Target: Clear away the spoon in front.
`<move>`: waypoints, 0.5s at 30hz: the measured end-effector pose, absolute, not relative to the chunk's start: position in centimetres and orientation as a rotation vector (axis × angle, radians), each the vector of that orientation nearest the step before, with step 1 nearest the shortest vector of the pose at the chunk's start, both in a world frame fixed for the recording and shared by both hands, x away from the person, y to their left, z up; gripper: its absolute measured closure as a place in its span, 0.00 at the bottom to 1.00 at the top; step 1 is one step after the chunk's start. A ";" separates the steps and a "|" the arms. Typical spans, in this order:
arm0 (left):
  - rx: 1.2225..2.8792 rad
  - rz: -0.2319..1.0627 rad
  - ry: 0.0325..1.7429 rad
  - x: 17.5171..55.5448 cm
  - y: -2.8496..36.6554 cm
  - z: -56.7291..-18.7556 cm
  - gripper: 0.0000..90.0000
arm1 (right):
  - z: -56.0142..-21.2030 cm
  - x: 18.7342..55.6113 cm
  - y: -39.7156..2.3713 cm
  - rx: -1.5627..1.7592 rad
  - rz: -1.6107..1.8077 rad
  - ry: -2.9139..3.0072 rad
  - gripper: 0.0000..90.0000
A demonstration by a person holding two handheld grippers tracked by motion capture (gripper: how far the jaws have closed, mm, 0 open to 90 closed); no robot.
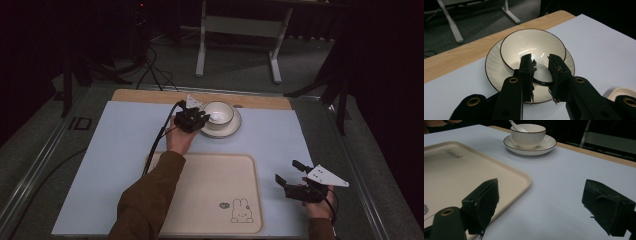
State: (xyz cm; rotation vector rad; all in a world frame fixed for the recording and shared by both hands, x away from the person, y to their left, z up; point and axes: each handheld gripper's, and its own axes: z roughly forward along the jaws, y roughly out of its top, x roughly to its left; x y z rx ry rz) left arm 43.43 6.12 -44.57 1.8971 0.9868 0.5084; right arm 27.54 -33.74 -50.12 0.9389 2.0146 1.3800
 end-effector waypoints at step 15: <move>1.883 0.530 0.982 41.2 7.4 -43.4 0.82 | -50.1 27.5 -33.8 0.940 1.381 2.010 0.15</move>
